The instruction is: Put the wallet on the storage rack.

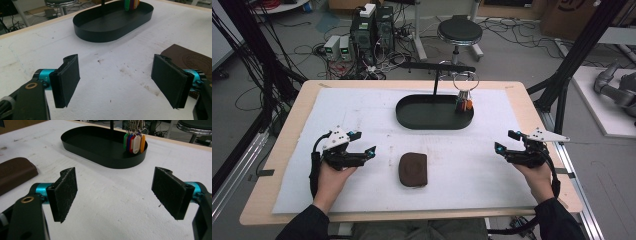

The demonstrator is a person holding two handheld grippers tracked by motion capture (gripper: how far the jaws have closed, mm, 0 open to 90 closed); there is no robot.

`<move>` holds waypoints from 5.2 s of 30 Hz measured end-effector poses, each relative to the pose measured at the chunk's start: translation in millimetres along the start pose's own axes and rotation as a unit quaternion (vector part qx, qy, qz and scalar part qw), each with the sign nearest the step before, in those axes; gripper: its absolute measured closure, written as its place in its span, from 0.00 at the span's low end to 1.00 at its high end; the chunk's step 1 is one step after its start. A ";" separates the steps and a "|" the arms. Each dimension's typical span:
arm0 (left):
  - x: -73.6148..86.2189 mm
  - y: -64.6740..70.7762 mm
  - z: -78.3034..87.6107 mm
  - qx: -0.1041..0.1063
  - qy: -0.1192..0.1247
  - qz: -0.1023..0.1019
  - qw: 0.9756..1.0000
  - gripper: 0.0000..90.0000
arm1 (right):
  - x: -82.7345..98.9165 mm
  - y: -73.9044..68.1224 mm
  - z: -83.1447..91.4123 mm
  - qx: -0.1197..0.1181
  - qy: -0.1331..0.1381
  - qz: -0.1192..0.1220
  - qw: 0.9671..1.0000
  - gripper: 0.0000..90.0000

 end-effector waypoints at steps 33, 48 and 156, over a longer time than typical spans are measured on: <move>5.5 45.9 -76.6 0.117 -0.086 0.100 0.984 0.49 | 4.4 -3.3 -8.4 0.000 -0.020 0.023 1.000 0.24; 19.5 48.8 -92.5 0.149 -0.163 0.185 0.958 0.62 | 4.6 -4.0 -8.2 -0.003 -0.021 0.023 1.000 0.24; -22.9 136.0 -93.8 0.338 0.034 0.047 0.939 0.37 | -37.4 -115.1 -25.3 -0.317 0.032 0.030 0.947 0.77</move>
Point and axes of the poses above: each handheld gripper's, and its own axes: z roughly backward along the jaws, x roughly out of its underside, y roughly to its right, the point moved 5 cm from there along -z, roughly forward along the jaws, and after that the axes turned 12 degrees about y, right-handed, at the moved point
